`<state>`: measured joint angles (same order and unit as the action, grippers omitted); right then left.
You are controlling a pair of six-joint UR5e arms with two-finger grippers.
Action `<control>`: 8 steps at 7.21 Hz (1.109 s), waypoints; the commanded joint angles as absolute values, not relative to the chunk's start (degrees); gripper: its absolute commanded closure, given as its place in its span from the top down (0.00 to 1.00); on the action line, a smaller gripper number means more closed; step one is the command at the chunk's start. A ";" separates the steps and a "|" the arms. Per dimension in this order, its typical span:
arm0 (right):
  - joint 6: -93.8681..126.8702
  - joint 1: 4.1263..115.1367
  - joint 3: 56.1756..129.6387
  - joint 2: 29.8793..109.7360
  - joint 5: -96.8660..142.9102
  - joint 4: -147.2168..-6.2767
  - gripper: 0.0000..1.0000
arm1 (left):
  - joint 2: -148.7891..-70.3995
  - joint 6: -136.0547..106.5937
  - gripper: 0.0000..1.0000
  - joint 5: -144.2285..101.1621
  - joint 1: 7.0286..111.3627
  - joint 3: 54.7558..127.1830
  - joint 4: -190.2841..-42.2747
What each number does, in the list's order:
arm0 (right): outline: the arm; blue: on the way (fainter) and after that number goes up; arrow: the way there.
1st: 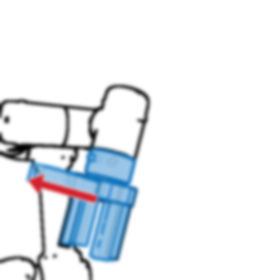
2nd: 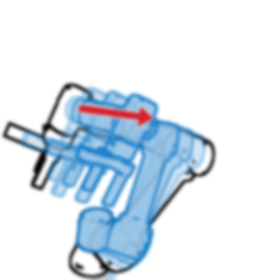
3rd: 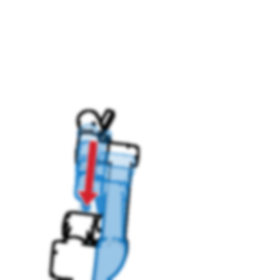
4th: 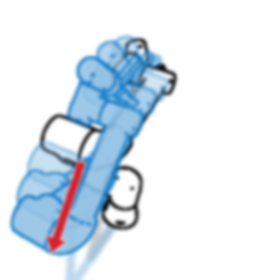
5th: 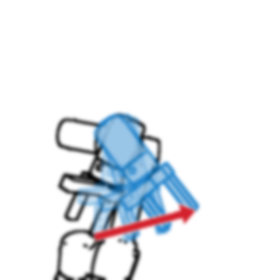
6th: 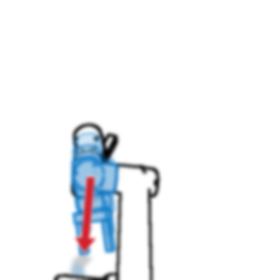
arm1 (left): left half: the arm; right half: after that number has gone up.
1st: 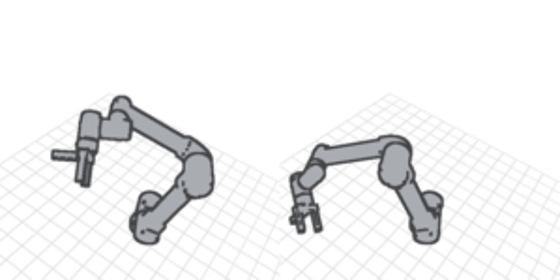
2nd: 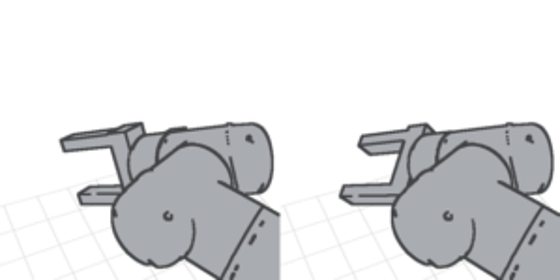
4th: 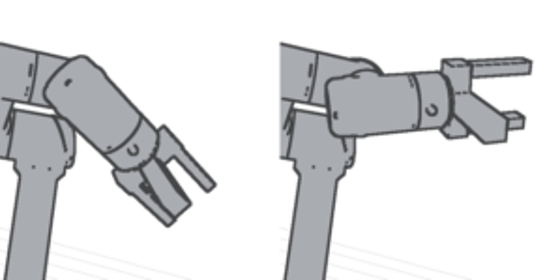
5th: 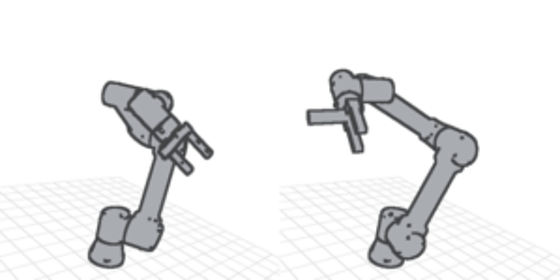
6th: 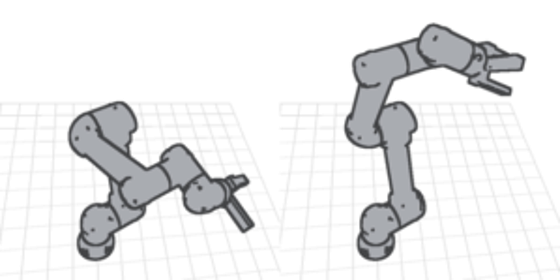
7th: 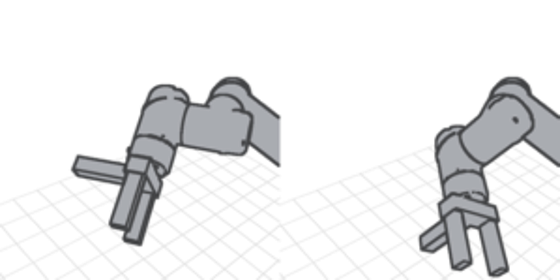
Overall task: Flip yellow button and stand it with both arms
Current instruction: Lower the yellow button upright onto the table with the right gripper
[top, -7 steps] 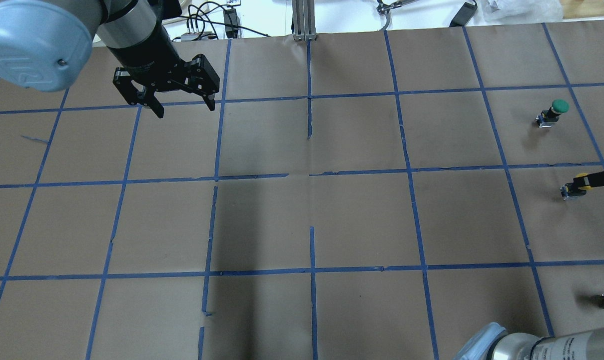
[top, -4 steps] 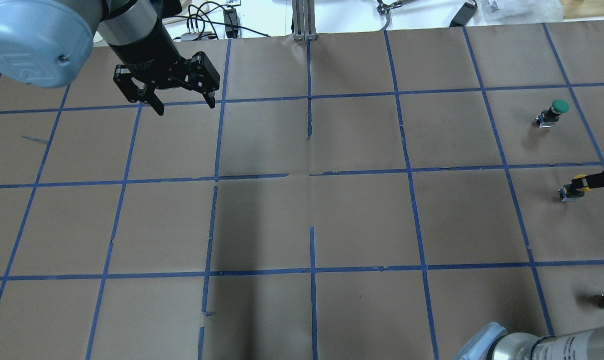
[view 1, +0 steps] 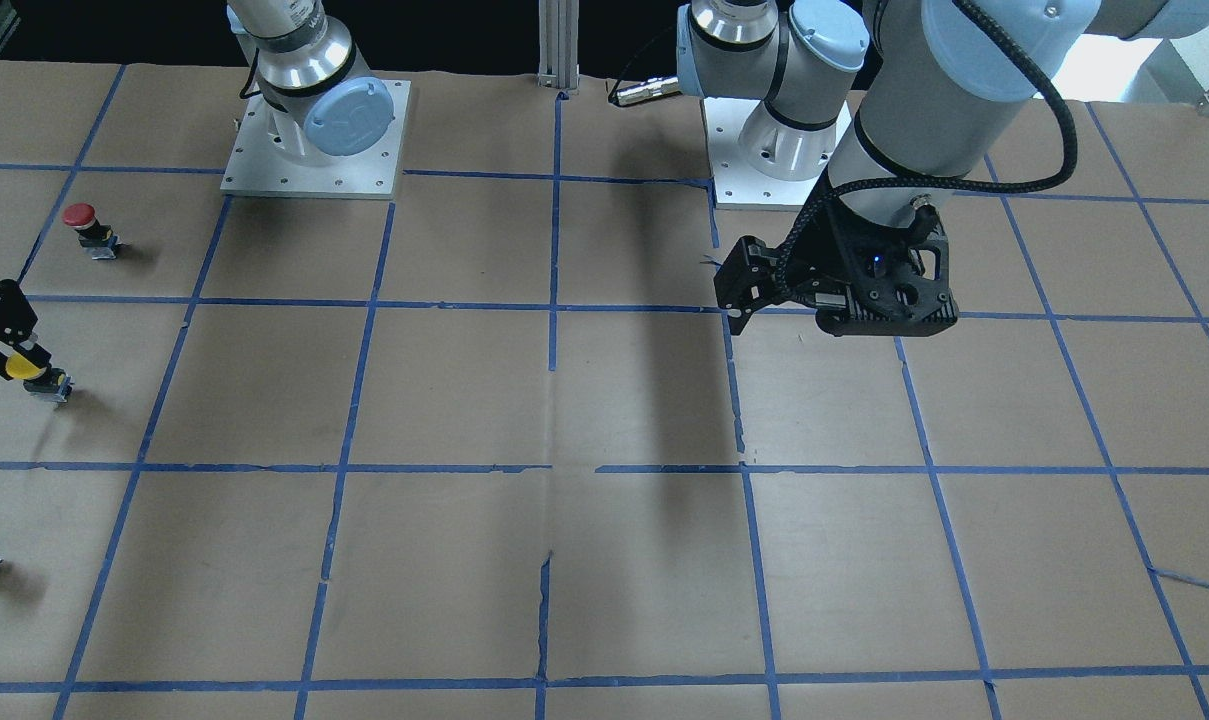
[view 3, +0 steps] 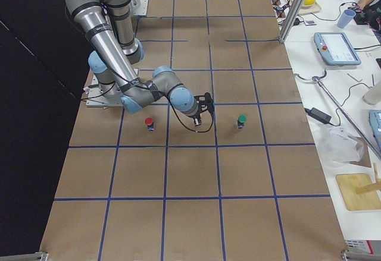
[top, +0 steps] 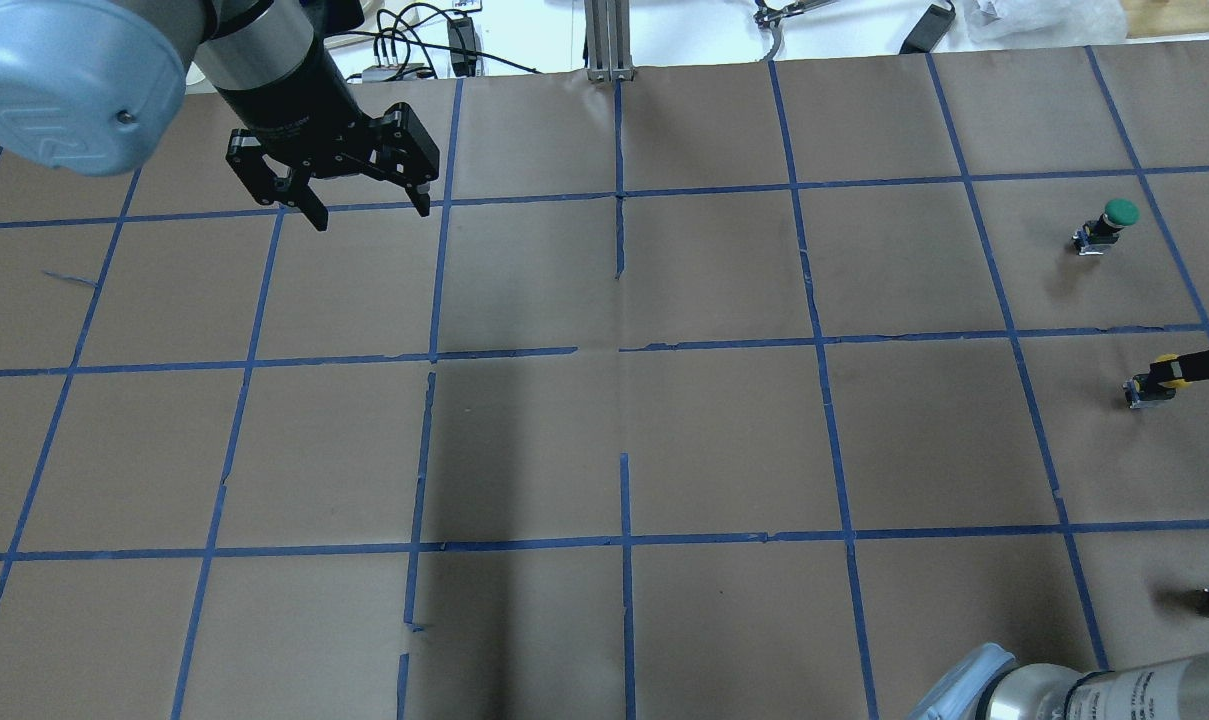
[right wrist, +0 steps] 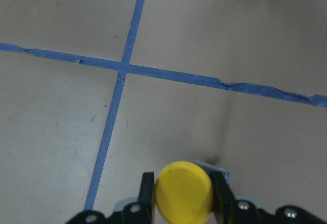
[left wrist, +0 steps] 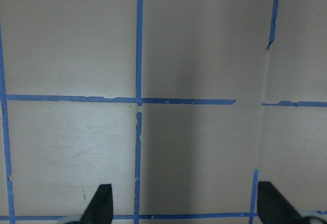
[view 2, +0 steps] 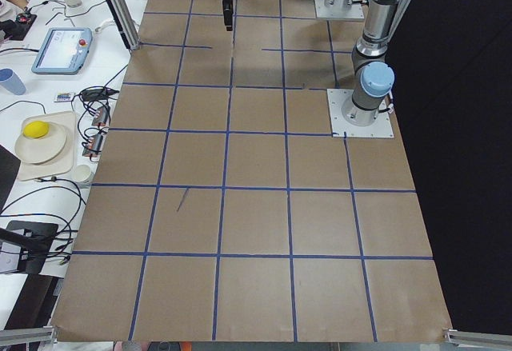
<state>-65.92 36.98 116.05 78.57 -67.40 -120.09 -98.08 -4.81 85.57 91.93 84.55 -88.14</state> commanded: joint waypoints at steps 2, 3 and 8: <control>-65.92 36.91 116.02 78.22 -67.59 -120.23 0.44 | -97.30 -4.40 1.00 85.96 91.93 85.60 -88.07; -65.83 36.83 116.02 78.05 -67.59 -120.23 0.49 | -97.29 -4.39 1.00 86.04 91.93 85.61 -88.07; -60.51 37.00 114.36 79.01 -72.67 -119.97 0.88 | -97.38 -2.29 1.00 86.22 91.76 85.61 -88.07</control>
<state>-64.13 36.90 115.36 78.48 -70.59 -120.25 -97.38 -2.47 86.22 91.78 85.64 -88.07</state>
